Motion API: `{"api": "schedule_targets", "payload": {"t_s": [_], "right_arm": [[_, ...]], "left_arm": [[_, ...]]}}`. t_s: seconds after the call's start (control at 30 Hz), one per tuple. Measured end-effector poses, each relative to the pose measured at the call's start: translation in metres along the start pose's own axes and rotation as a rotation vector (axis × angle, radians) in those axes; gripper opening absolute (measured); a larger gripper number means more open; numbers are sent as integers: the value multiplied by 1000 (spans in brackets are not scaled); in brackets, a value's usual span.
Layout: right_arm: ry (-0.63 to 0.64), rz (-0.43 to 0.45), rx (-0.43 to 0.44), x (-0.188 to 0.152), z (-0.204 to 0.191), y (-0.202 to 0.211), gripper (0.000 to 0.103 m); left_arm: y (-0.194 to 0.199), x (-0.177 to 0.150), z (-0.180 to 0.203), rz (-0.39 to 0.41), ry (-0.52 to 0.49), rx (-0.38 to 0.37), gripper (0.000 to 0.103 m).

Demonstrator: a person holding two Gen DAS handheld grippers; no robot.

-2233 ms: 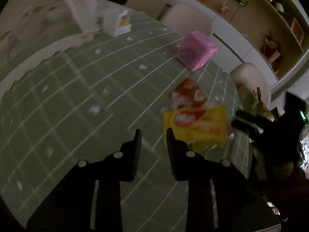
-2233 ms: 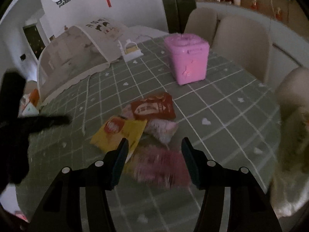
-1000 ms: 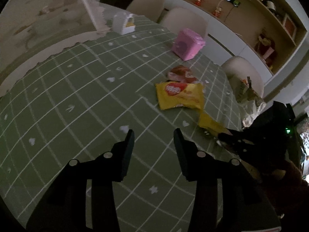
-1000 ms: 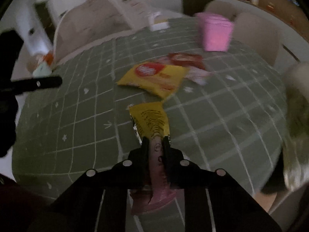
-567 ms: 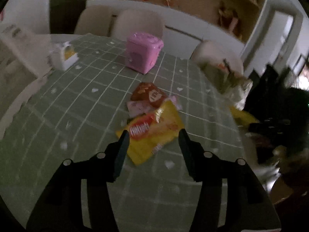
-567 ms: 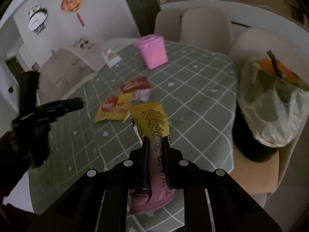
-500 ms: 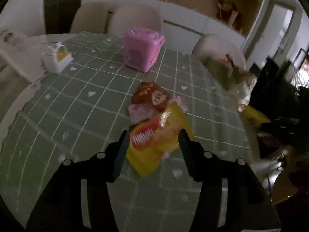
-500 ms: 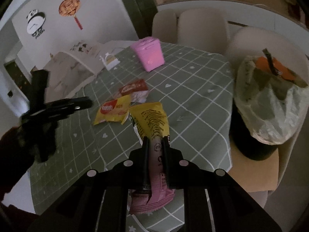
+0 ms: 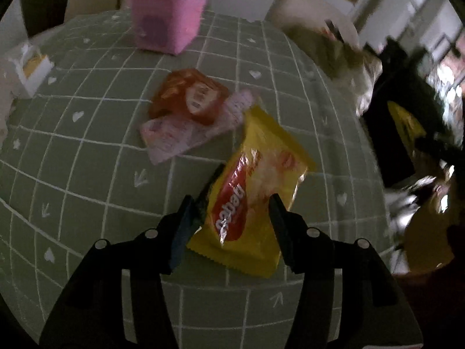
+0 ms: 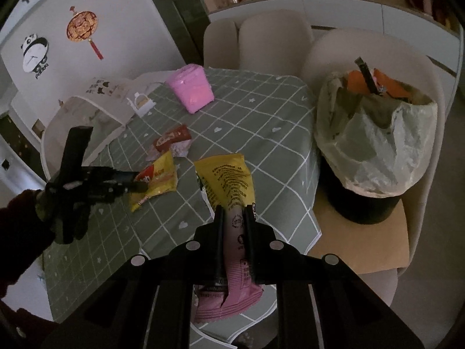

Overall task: Collect trash
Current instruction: 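Carry the yellow Nabati bag and yellow-pink wrapper toward the trash bag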

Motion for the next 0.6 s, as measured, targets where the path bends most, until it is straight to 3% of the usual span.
{"api": "schedule_targets", "payload": {"t_s": [0.17, 0.33, 0.37, 0.43, 0.5, 0.6], "right_arm": [[24, -9, 7, -2, -10, -7, 15], [40, -2, -12, -4, -18, -6, 15], [41, 3, -10, -3, -18, -5, 15], [40, 14, -11, -3, -19, -2, 15], [39, 25, -13, -2, -19, 2, 15], [48, 48, -24, 1, -21, 11, 15]], "left_arm": [[-4, 8, 2, 4, 95, -15, 50], [-12, 19, 12, 15, 84, 101, 49], [-12, 18, 14, 15, 84, 117, 45], [-13, 16, 17, 16, 84, 166, 23], [-10, 11, 20, 10, 111, 153, 11], [5, 0, 24, 37, 170, 150, 6]]}}
Point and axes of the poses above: each gripper's, at about its wrist camera, not at the fingertips, and y roughly against the way its jaws point, z to its right, x to its top, the point moved 3 cm from there along -y, roughly the way its jaws point
